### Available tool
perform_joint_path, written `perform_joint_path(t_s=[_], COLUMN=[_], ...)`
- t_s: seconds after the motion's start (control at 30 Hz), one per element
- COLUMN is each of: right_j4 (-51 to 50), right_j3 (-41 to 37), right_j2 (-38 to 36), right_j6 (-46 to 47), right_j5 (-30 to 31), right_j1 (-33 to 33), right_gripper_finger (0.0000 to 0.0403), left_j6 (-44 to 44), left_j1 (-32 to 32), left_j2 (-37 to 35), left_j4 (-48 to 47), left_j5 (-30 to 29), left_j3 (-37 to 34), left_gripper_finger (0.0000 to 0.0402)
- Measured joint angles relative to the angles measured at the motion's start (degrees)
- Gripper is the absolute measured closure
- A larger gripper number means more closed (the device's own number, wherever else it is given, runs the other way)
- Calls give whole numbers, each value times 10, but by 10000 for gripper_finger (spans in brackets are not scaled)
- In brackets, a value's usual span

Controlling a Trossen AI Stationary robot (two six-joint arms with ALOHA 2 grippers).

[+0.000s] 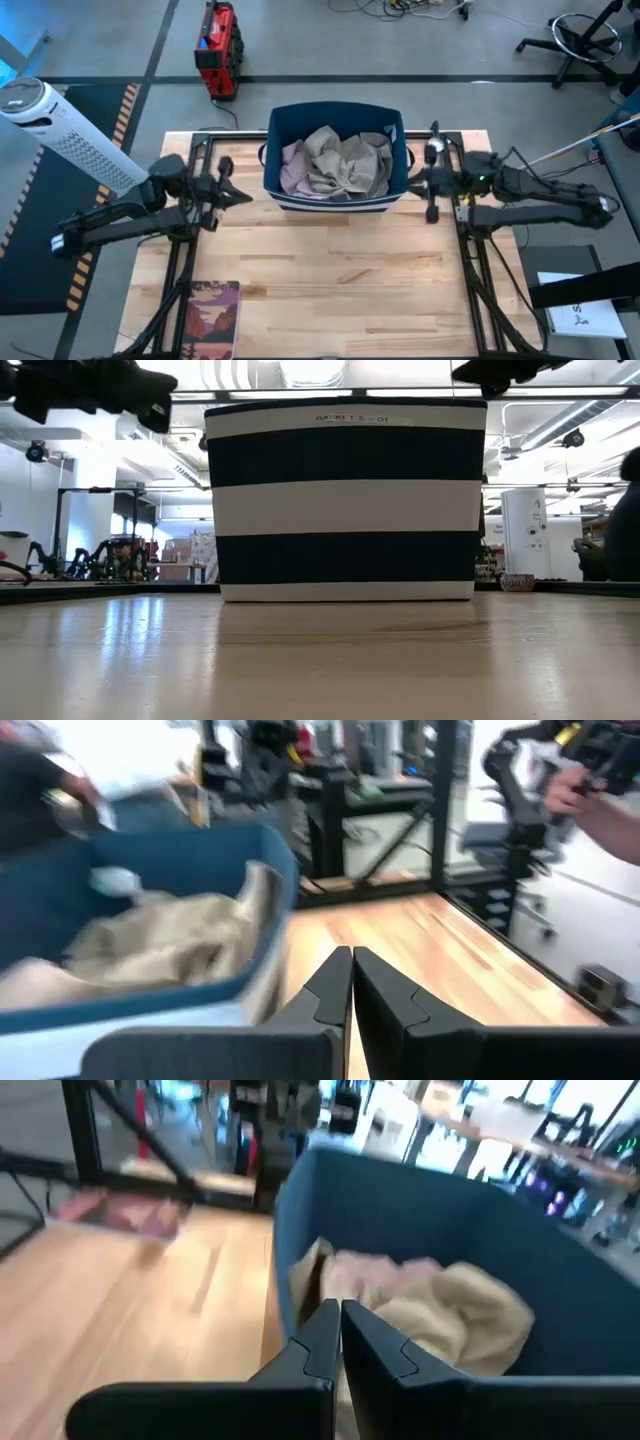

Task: Sort clothes
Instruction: Move the blue laundry organizer to the top center of the table

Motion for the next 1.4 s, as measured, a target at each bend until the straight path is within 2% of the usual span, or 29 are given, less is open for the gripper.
perform_joint_path(t_s=[0.1, 0.33, 0.43, 0.57, 0.67, 0.87, 1.4], right_j4=[-15, -101, -167, -236, -253, -263, -227], right_j3=[7, 90, 132, 171, 179, 172, 162], right_j2=[39, 154, 217, 289, 318, 312, 311], right_j6=[5, 46, 76, 110, 119, 142, 153], right_j5=[87, 283, 348, 385, 405, 413, 412], right_j1=[72, 218, 248, 249, 235, 186, 82], right_gripper_finger=[403, 403, 403, 403, 403, 403, 403], left_j6=[0, 21, 21, 20, 20, 21, 15], left_j1=[-42, -168, -214, -232, -229, -209, -90], left_j2=[43, 149, 196, 241, 261, 273, 264], left_j4=[-3, -138, -188, -188, -178, -159, -90], left_j5=[-27, -220, -328, -435, -461, -467, -471], left_j3=[2, 90, 127, 144, 144, 142, 99], left_gripper_finger=[402, 402, 402, 402, 402, 402, 402])
